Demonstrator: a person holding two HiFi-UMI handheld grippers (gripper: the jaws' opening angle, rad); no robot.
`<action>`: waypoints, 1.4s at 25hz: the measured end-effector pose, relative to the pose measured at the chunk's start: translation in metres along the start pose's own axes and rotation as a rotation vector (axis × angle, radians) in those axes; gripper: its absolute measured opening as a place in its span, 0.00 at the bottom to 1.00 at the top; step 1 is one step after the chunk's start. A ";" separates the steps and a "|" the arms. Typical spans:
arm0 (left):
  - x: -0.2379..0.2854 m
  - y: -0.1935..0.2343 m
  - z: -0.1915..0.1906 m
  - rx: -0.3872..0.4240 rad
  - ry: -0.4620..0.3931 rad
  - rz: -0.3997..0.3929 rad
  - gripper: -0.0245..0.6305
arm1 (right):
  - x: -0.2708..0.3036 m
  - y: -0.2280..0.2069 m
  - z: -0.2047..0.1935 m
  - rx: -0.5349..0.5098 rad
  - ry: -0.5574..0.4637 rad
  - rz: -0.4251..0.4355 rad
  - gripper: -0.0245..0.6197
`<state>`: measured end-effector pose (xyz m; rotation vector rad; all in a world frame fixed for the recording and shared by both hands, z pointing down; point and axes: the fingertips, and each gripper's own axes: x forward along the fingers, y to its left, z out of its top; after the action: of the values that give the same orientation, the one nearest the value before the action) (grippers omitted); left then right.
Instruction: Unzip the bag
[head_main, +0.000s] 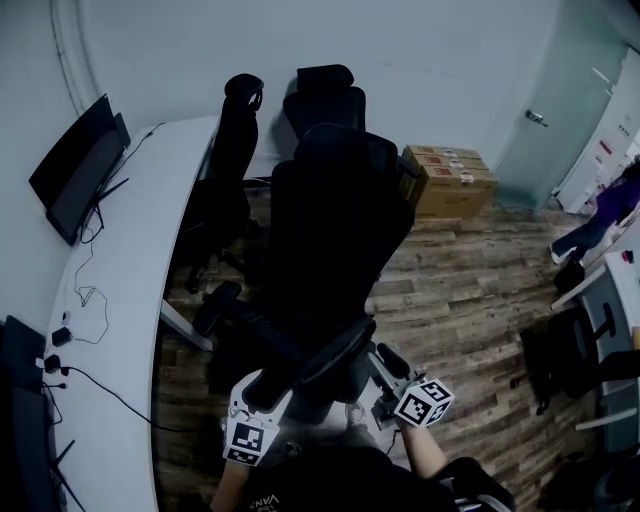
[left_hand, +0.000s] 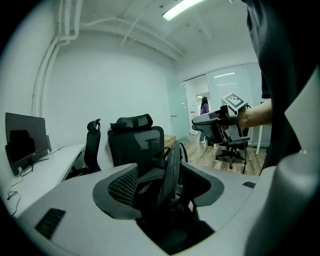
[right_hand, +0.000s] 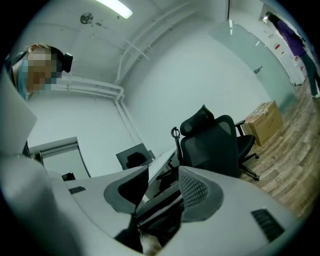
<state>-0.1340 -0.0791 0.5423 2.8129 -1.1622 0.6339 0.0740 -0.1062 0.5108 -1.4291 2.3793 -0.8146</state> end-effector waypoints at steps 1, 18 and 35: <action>-0.006 0.001 0.002 0.002 -0.012 0.000 0.45 | -0.002 0.006 -0.003 -0.008 -0.005 0.001 0.30; -0.097 -0.001 0.012 0.028 -0.175 -0.023 0.37 | -0.043 0.110 -0.055 -0.294 -0.060 -0.065 0.24; -0.140 -0.004 0.019 0.021 -0.269 -0.070 0.10 | -0.040 0.178 -0.107 -0.325 -0.010 0.045 0.13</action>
<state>-0.2138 0.0139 0.4722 3.0122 -1.0893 0.2694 -0.0874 0.0295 0.4925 -1.4791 2.6154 -0.4205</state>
